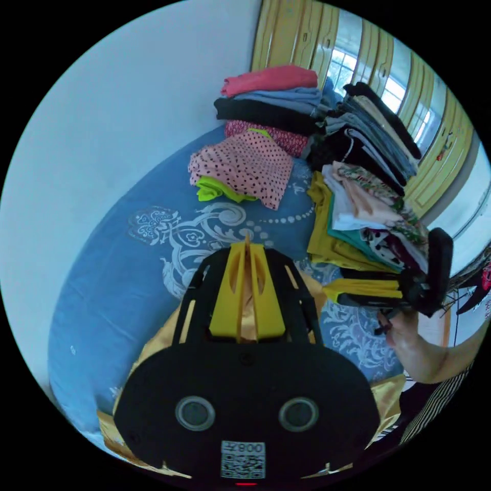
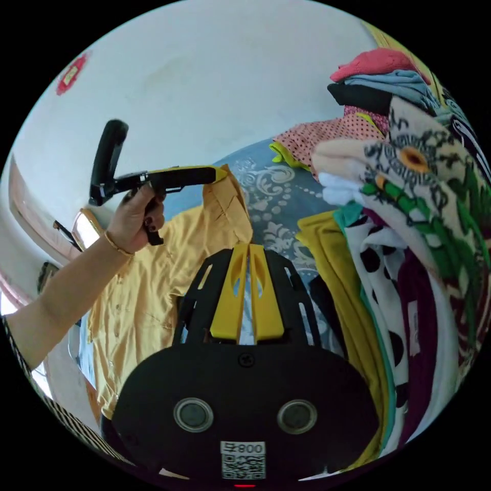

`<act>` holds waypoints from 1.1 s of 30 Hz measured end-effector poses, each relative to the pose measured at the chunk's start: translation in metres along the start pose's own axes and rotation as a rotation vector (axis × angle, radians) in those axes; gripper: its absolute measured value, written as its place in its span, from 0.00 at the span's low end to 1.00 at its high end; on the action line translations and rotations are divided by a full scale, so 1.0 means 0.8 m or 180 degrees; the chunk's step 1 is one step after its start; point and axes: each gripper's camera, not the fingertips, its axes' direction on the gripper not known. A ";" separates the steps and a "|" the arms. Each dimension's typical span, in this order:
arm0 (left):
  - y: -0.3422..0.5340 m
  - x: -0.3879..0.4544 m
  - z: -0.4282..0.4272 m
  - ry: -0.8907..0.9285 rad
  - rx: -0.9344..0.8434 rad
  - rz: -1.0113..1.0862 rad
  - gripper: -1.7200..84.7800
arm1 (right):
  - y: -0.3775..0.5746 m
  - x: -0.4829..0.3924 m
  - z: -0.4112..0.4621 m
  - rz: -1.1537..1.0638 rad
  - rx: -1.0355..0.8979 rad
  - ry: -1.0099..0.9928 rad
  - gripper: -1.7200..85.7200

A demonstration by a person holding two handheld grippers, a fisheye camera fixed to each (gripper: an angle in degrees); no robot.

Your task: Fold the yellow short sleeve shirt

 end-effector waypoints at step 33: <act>0.343 -0.166 -0.294 0.0178 0.0600 -0.1938 0.04 | 0.007 -0.313 0.073 -0.1629 -0.1278 -0.1305 0.02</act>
